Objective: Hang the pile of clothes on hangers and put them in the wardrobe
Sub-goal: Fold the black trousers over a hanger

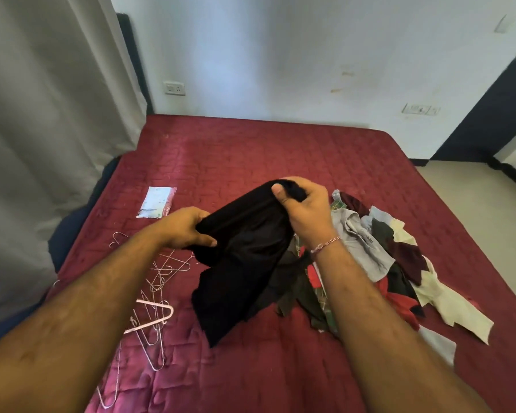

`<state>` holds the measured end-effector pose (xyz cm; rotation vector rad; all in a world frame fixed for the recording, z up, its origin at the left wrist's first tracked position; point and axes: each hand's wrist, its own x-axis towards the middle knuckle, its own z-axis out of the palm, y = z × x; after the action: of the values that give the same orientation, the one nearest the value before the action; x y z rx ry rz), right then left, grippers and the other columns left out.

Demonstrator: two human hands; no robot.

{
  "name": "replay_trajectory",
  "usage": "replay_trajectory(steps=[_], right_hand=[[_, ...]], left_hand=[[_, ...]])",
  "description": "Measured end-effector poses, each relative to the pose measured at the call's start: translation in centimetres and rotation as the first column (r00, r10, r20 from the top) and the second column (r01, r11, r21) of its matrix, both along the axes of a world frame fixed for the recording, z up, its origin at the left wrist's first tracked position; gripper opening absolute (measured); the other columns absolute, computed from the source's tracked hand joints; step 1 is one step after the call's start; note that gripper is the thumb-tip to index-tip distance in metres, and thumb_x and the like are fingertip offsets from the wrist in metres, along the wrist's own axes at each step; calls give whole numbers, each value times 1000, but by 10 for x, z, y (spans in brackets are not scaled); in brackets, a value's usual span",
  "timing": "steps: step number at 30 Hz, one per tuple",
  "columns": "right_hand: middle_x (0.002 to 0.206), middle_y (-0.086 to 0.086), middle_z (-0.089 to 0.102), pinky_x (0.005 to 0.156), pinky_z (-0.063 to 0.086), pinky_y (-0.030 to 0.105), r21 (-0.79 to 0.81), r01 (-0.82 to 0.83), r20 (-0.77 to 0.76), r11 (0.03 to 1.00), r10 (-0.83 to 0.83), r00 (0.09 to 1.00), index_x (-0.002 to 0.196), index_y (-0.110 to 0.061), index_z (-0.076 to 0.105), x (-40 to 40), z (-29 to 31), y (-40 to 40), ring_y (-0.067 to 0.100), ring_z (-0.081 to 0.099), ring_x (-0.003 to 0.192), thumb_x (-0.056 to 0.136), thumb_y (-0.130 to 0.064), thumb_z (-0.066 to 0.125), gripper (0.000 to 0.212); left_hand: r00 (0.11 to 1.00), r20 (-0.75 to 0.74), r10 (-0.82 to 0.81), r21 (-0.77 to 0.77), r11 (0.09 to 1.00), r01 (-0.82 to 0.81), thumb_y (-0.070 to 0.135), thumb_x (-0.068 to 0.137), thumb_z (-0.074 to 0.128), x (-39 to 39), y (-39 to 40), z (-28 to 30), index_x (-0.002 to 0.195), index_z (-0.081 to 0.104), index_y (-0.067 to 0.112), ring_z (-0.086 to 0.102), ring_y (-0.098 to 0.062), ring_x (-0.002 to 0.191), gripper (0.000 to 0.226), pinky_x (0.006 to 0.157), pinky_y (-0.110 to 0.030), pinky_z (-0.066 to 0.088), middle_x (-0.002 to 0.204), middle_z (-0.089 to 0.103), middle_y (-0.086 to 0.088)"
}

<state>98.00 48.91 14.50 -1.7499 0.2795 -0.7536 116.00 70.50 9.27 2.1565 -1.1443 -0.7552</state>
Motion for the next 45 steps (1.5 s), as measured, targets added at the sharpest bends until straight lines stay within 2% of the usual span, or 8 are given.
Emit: replay_trajectory(steps=[6, 10, 20, 28, 32, 35, 39, 45], right_hand=[[84, -13, 75, 80, 57, 34, -61, -29, 122, 998, 37, 992, 87, -27, 77, 0, 62, -58, 9, 69, 83, 88, -23, 80, 4], [79, -11, 75, 78, 58, 39, -71, 64, 166, 995, -51, 985, 85, -24, 78, 7, 107, -98, 11, 68, 78, 87, -24, 82, 4], [85, -7, 76, 74, 51, 23, -379, 358, 221, 853, -293, 930, 91, -20, 79, 0, 252, -186, 7, 71, 81, 89, -37, 80, 17], [100, 11, 76, 82, 63, 33, -406, 71, 128, 911, -20, 992, 108, -6, 75, -45, 344, -207, 27, 73, 95, 103, -25, 60, 24], [103, 19, 76, 75, 63, 33, -101, -260, 284, 960, 278, 918, 111, 2, 71, -61, 363, -195, 29, 75, 91, 99, -21, 56, 29], [102, 23, 76, 79, 64, 41, 8, -94, 122, 995, 93, 988, 107, 7, 71, -25, 354, -194, 30, 75, 86, 102, -18, 61, 28], [96, 21, 75, 89, 59, 46, -379, 268, -188, 886, -357, 915, 91, 0, 75, 26, 342, -182, 37, 72, 95, 92, -33, 73, 33], [92, 13, 77, 89, 61, 51, -199, 117, -24, 973, -125, 992, 94, -4, 76, 52, 364, -96, 29, 74, 86, 99, -39, 65, 37]], left_hand=[[937, 327, 122, -17, 992, -123, 20, 82, 82, 20, -13, 57, 71, 62, 56, 66, -6, 69, 43, 66, -30, 50, 65, 65, 27], [826, 527, 201, -140, 979, -149, 29, 75, 71, 28, -22, 121, 80, 73, 37, 68, -17, 76, 10, 72, -38, 55, 77, 68, 14], [648, 611, 454, -390, 886, -252, 12, 77, 74, 38, -58, 314, 90, 68, 25, 64, -14, 75, 19, 60, -22, 43, 79, 67, 10], [981, -26, 193, -806, 577, -135, 30, 75, 88, 22, -26, 400, 114, 77, 10, 75, -28, 102, 46, 89, -35, 61, 109, 78, -11], [970, -244, -27, -895, 392, -214, 14, 101, 52, 13, -26, 408, 108, 70, 2, 76, -20, 70, 23, 60, -28, 63, 85, 77, -10], [891, -424, 160, -788, 420, -450, 13, 98, 60, 26, -50, 399, 113, 72, -1, 76, -30, 81, 24, 72, -39, 65, 102, 75, -23], [743, -502, 443, -624, 409, -665, 16, 85, 80, 23, -91, 392, 92, 74, 5, 74, -36, 78, 15, 76, -48, 62, 93, 76, -24], [893, -255, 371, -811, 422, -406, 20, 90, 78, -43, -148, 421, 81, 69, 9, 69, -27, 72, 17, 61, -33, 58, 77, 69, -15]])
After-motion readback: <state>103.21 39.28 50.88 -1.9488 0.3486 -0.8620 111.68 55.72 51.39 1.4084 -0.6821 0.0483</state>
